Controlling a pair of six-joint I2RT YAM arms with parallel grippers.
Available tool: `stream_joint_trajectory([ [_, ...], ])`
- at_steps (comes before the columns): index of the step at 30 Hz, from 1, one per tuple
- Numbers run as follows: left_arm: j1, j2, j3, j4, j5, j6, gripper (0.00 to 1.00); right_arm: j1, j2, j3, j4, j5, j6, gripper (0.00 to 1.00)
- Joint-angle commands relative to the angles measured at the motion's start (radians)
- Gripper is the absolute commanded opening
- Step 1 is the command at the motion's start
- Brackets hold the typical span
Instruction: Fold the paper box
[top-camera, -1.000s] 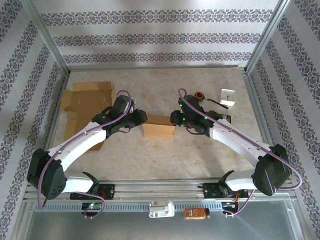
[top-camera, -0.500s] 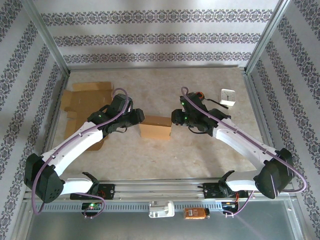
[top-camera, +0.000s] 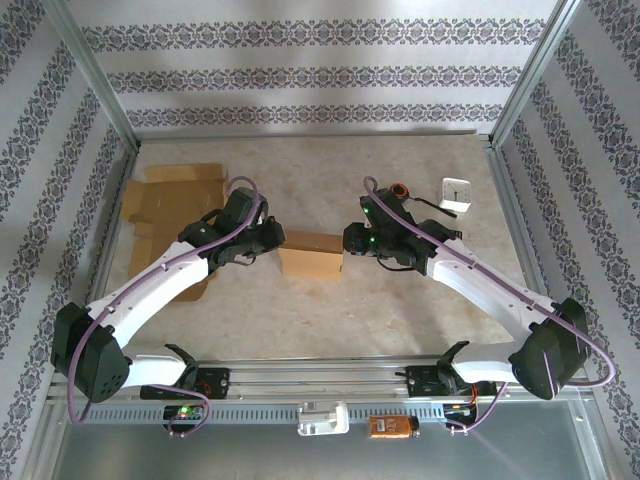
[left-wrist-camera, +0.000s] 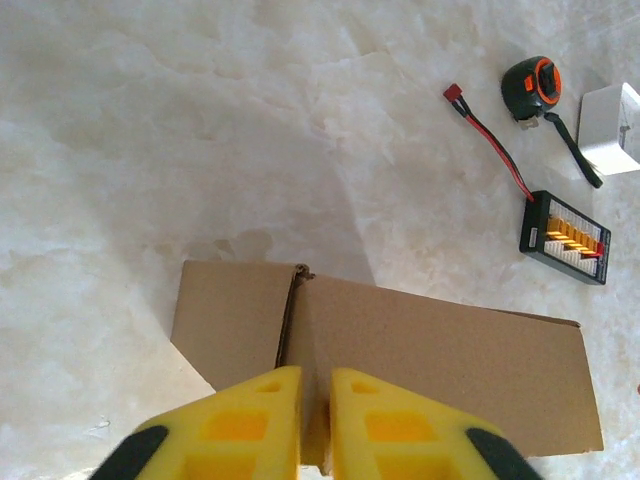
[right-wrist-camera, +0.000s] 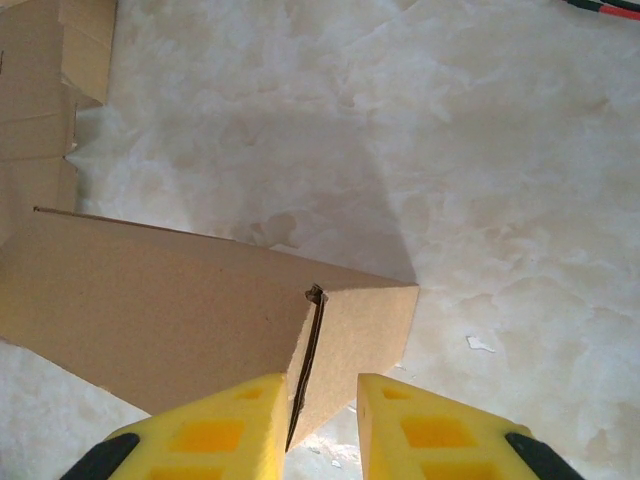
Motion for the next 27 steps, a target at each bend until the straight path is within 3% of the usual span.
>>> stream_joint_trajectory([
  [1,0.005,0.02,-0.008,-0.055,0.02,-0.016,0.1,0.011,0.006,-0.017,-0.01,-0.009,0.01,0.25],
  [9,0.004,0.026,-0.074,-0.053,0.073,-0.067,0.07,0.018,0.036,-0.076,0.02,0.038,0.01,0.22],
  [19,0.002,-0.002,-0.338,0.1,0.087,-0.136,0.02,0.025,0.082,-0.16,0.056,0.087,0.002,0.21],
  [22,0.003,-0.015,-0.305,0.046,0.043,-0.098,0.05,0.024,0.077,-0.131,0.038,0.085,-0.011,0.22],
  [27,0.003,-0.044,-0.168,-0.001,0.008,-0.008,0.23,0.025,0.015,-0.039,-0.013,0.088,-0.017,0.29],
])
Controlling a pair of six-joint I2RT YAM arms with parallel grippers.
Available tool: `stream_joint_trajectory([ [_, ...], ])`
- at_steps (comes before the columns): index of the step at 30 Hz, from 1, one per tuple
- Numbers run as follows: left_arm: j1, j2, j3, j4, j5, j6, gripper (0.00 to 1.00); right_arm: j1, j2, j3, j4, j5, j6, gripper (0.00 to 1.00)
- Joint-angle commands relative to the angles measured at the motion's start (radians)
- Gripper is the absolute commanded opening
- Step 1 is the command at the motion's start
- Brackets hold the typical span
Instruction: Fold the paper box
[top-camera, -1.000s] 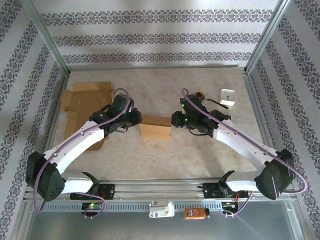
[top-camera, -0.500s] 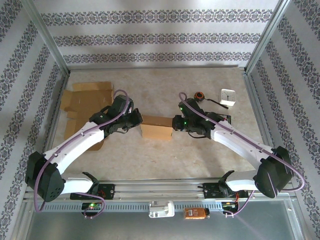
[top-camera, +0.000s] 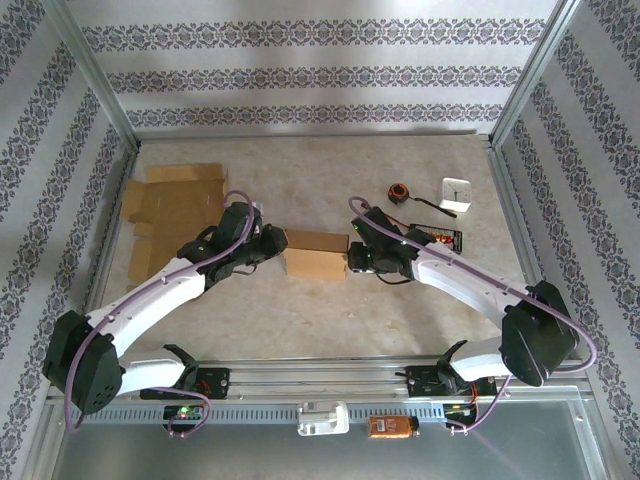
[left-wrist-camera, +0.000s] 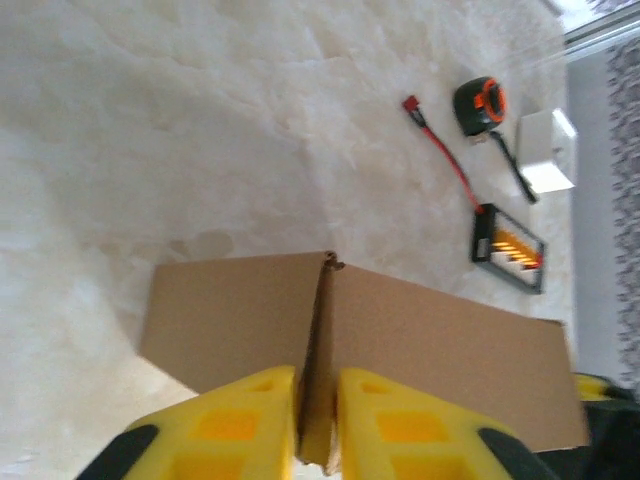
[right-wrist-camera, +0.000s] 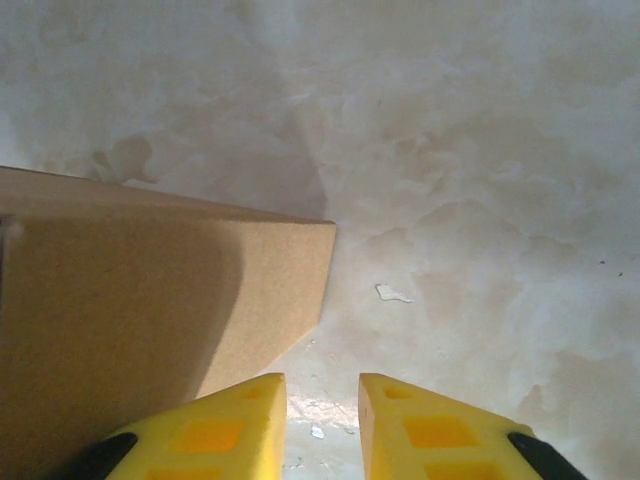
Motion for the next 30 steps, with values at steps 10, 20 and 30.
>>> stream_joint_trajectory([
  [10,0.002,-0.018,0.113,-0.184,-0.018,0.079,0.47,-0.015,-0.176,0.088,0.035,-0.007,0.043,0.43],
  [20,0.001,0.022,0.021,-0.033,0.067,0.053,0.62,-0.065,-0.103,-0.004,0.083,-0.085,0.072,0.42],
  [30,0.0,0.104,-0.168,0.021,0.112,0.026,0.21,-0.056,-0.053,-0.157,0.118,-0.05,0.061,0.22],
])
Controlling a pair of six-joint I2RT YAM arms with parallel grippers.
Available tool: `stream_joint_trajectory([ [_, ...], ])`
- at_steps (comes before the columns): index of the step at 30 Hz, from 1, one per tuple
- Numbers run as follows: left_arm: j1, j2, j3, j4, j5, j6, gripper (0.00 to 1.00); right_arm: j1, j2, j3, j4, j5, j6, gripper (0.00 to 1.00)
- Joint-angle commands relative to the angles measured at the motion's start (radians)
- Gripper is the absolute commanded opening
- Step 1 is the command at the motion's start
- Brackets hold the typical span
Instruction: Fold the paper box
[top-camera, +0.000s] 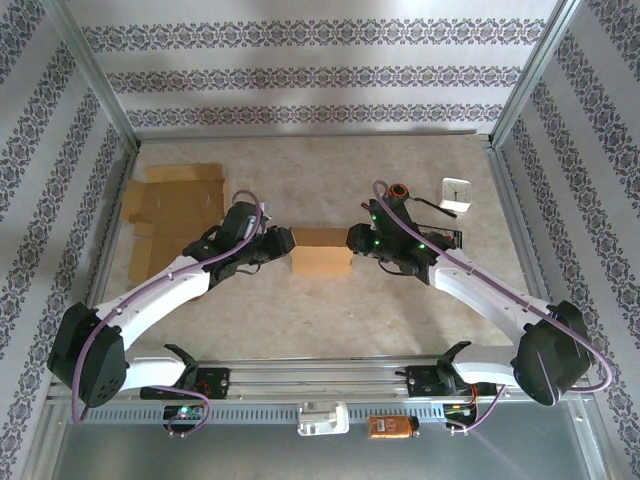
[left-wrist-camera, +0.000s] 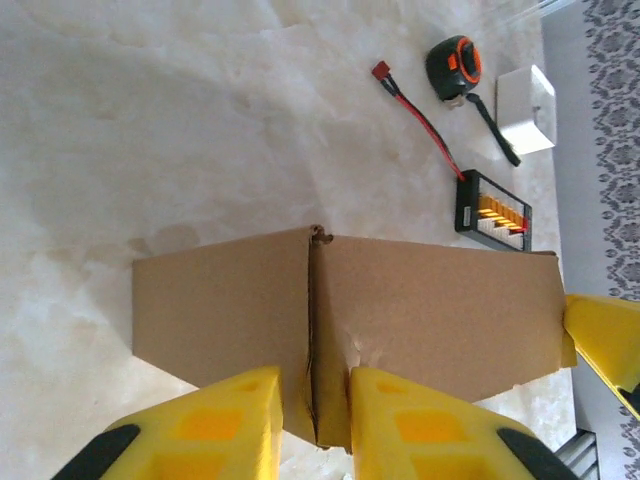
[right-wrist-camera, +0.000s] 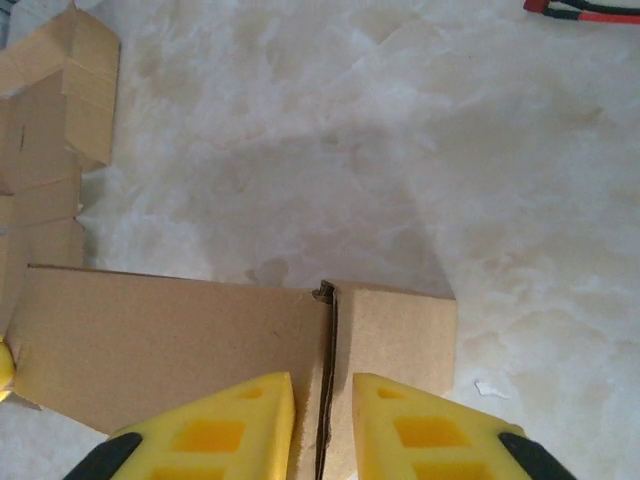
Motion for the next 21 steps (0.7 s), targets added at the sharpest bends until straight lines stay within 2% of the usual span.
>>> stream_joint_trajectory([
  [1,0.0,0.049,-0.138,-0.099,0.023,-0.034,0.2,0.009,0.039,-0.097,-0.123,0.027,-0.023,0.21],
  [7,-0.005,-0.07,-0.153,-0.136,0.025,-0.043,0.22,0.08,-0.07,-0.125,-0.137,0.125,-0.111,0.18],
  [11,-0.064,-0.199,-0.107,-0.266,0.016,-0.057,0.35,0.12,-0.241,-0.157,-0.243,0.078,-0.082,0.23],
  [16,-0.143,-0.392,-0.121,-0.417,-0.103,-0.147,0.57,0.133,-0.474,-0.198,-0.424,-0.022,0.042,0.44],
  [18,-0.143,-0.399,-0.138,-0.412,-0.104,-0.16,0.61,0.121,-0.503,-0.213,-0.423,-0.05,0.069,0.56],
  [21,-0.146,-0.315,-0.156,-0.356,-0.072,-0.143,0.64,0.096,-0.493,-0.266,-0.361,-0.063,0.106,0.72],
])
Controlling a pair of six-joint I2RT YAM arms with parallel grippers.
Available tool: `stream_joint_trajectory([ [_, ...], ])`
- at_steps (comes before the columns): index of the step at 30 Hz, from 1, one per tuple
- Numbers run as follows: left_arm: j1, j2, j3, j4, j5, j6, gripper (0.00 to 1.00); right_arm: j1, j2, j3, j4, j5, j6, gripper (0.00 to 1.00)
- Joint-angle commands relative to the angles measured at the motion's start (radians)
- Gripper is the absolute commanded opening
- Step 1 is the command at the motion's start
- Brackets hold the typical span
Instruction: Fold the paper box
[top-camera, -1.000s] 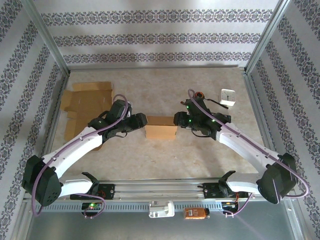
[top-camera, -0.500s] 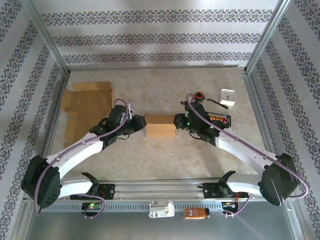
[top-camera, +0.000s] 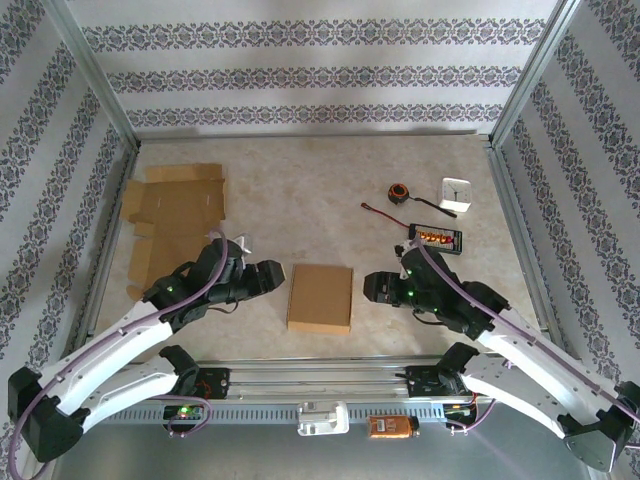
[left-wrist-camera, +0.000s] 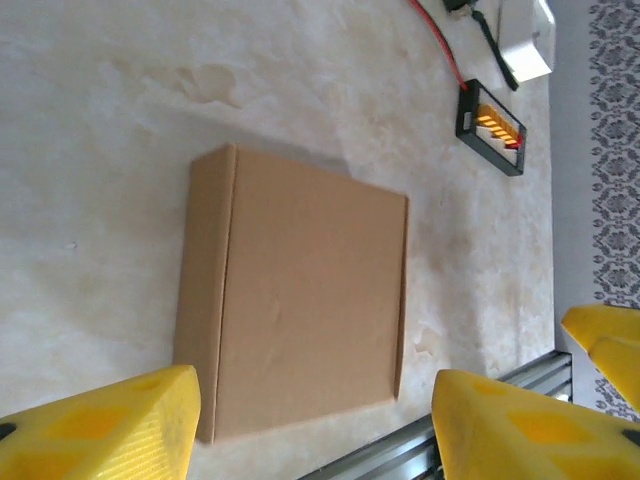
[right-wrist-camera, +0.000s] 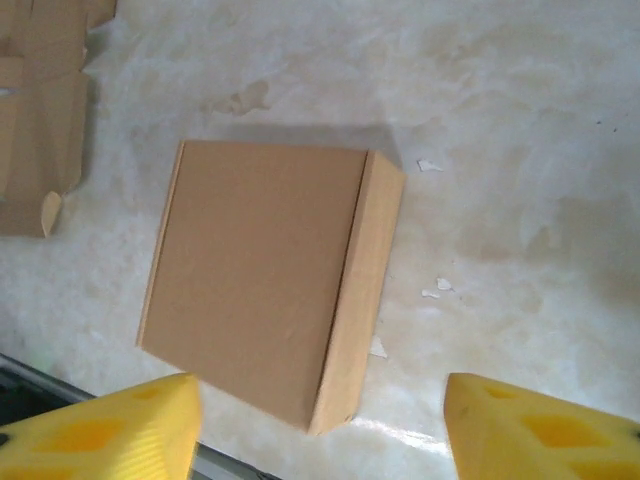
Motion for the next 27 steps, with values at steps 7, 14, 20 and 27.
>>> stream_joint_trajectory([
  [7,-0.041,0.36,-0.039,0.102,0.068,0.028,0.71,-0.041,0.217,-0.157,0.223,-0.222,0.132,0.67],
  [14,-0.051,0.512,-0.041,0.317,0.197,0.0,0.63,0.023,0.409,-0.163,0.455,-0.257,0.212,0.49],
  [20,-0.04,0.618,0.002,0.361,0.177,-0.006,0.45,0.023,0.575,-0.085,0.532,-0.184,0.195,0.36],
  [27,0.098,0.841,0.116,0.55,0.156,-0.021,0.41,-0.087,0.906,0.21,0.509,-0.092,0.057,0.34],
])
